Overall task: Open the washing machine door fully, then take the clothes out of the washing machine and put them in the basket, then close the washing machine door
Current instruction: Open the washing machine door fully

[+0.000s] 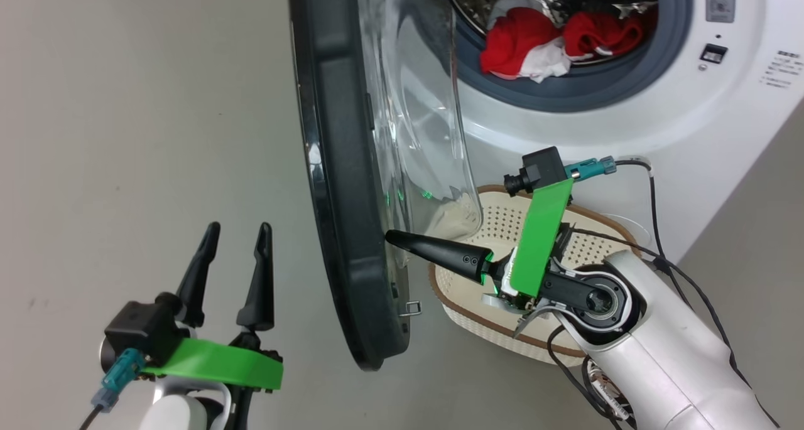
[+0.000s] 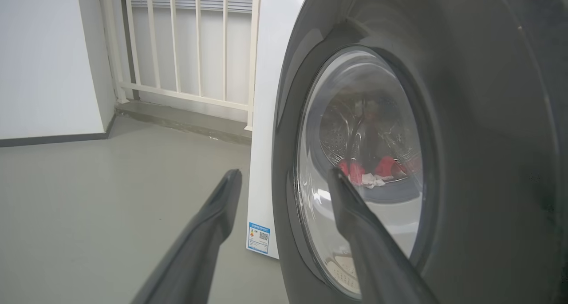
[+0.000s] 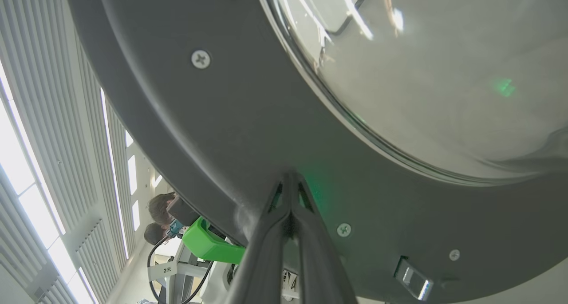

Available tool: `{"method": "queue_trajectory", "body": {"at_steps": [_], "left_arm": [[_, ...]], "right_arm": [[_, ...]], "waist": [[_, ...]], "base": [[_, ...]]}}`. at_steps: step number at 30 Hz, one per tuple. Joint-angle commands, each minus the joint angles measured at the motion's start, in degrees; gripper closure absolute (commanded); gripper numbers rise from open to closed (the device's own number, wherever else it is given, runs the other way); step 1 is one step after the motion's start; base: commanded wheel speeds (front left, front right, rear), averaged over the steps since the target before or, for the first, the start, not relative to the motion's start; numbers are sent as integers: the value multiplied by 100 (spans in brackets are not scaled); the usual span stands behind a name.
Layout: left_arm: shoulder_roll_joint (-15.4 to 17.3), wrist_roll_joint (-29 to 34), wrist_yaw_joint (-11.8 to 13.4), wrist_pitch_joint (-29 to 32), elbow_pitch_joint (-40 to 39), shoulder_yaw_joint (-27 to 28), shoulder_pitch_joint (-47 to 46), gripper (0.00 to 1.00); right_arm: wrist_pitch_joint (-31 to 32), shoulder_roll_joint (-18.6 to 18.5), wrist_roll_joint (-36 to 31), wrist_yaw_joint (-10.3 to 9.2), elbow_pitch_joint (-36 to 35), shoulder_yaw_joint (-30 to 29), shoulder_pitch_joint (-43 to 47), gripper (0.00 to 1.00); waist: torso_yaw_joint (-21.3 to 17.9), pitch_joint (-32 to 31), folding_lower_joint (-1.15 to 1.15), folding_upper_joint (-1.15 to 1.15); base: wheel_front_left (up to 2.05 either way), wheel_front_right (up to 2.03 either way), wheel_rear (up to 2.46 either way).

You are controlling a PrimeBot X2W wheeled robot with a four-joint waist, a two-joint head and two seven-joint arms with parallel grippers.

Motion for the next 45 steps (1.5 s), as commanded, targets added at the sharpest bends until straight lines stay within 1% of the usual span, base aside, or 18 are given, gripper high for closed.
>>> {"method": "queue_trajectory", "body": {"at_steps": [1,8,13,14,15,18,22,26,27,30,35,39,42,45], "left_arm": [[128,1,41,-44,-78,159,-2,0],[128,-51,68,-44,8,141,11,0],[128,-60,70,-44,46,166,33,0],[128,-59,69,-44,47,175,39,0],[128,-58,69,-44,46,182,45,0],[128,-47,75,-44,32,212,64,0],[128,-15,69,-44,20,251,95,0],[128,17,66,-44,3,296,129,0],[128,17,66,-44,3,296,129,0],[128,39,65,-44,4,339,155,0],[128,80,59,-44,14,388,185,0],[128,114,47,-44,41,429,222,0],[128,169,36,-44,34,459,268,0],[128,134,34,-44,-71,518,308,0]], "right_arm": [[-44,196,-82,44,-143,94,42,100],[-107,205,-117,44,-102,154,37,100],[-187,196,-288,44,-138,214,61,100],[-205,177,-320,44,-165,214,86,75],[-250,140,-386,44,-204,212,105,1],[-405,24,-558,44,-339,202,200,0],[-758,-143,-761,44,-524,86,350,0],[-1430,-379,-1324,44,-622,57,469,0],[-1430,-379,-1324,44,-622,57,469,0],[-2091,-591,-2007,44,-552,183,504,0],[-3202,-800,-3079,44,-89,399,521,0],[-3908,-772,-3602,44,367,367,528,0],[-4408,-750,-4162,44,785,284,491,0],[-4761,-656,-4723,44,1145,155,451,0]], "waist": [[104,-41,0,0],[220,-43,0,0],[199,-61,0,0],[188,-66,0,0],[176,-72,0,0],[129,-88,0,0],[65,-101,0,0],[1,-123,0,0],[1,-123,0,0],[-46,-136,0,0],[-97,-168,0,0],[-128,-205,0,0],[-152,-239,0,0],[-167,-272,0,0]], "base": [[0,0,0],[0,0,0],[0,0,0],[0,0,0],[0,0,0],[0,0,0],[0,0,0],[0,0,0],[0,0,0],[0,0,0],[0,0,0],[0,0,0],[0,0,0],[0,0,0]]}}
